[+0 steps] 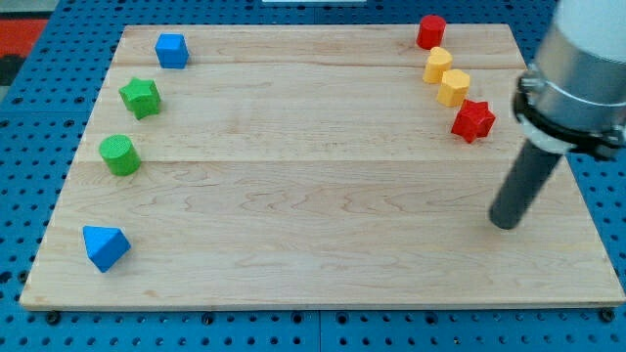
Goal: Touch the red star
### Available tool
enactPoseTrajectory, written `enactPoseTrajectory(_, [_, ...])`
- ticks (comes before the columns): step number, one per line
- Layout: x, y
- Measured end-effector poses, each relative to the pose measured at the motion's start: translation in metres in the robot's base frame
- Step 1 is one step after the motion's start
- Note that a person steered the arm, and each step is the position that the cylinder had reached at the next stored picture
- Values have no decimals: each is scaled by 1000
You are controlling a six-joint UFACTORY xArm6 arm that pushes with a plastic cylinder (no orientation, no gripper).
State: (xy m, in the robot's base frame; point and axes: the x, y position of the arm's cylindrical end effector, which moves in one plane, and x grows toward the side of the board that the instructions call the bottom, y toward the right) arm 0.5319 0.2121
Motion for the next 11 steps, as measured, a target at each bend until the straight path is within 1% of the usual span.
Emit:
enactPoseTrajectory(1, [-10,65])
enactPoseTrajectory(2, [-77,74])
enactPoseTrajectory(3, [-131,52])
enactPoseTrajectory(4, [-132,14])
enactPoseTrajectory(6, [-130,4])
enactPoseTrajectory(11, [-132,4])
